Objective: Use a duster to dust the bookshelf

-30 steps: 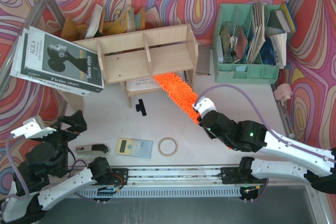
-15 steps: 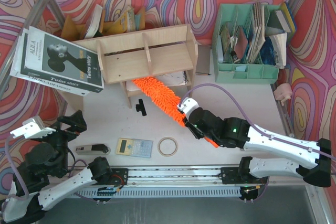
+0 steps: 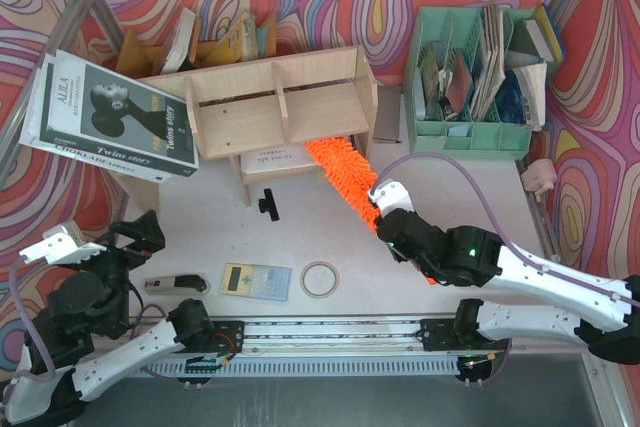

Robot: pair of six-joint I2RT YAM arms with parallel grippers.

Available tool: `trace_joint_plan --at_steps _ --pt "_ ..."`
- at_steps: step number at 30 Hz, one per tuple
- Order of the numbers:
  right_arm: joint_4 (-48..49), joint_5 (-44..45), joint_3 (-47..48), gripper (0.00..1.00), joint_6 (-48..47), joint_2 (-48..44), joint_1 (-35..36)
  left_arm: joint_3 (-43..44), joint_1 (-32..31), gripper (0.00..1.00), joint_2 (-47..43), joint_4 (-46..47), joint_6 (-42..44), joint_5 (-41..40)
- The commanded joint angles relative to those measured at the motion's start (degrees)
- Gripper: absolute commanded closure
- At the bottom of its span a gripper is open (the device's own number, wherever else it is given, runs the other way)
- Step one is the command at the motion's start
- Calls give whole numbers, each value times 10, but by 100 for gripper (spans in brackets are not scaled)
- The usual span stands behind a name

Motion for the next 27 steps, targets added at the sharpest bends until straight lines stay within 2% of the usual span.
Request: trace_joint_plan --at_steps 1,6,10,18,23,27 --pt "-22 92 40 100 91 -10 -5 -6 -2 1 -4 8 11 -1" --pt "-59 111 47 100 155 2 -5 -6 -2 1 -7 9 10 0" --pt "-47 101 39 100 170 11 -5 -6 -2 1 -8 8 8 1" --pt "83 2 17 100 49 22 -5 -5 -2 2 -9 5 5 3" --pt "100 -23 14 100 33 43 -5 -5 -2 2 -11 4 4 1" --pt "87 9 6 100 59 34 -5 -5 -2 2 -7 3 4 -1"
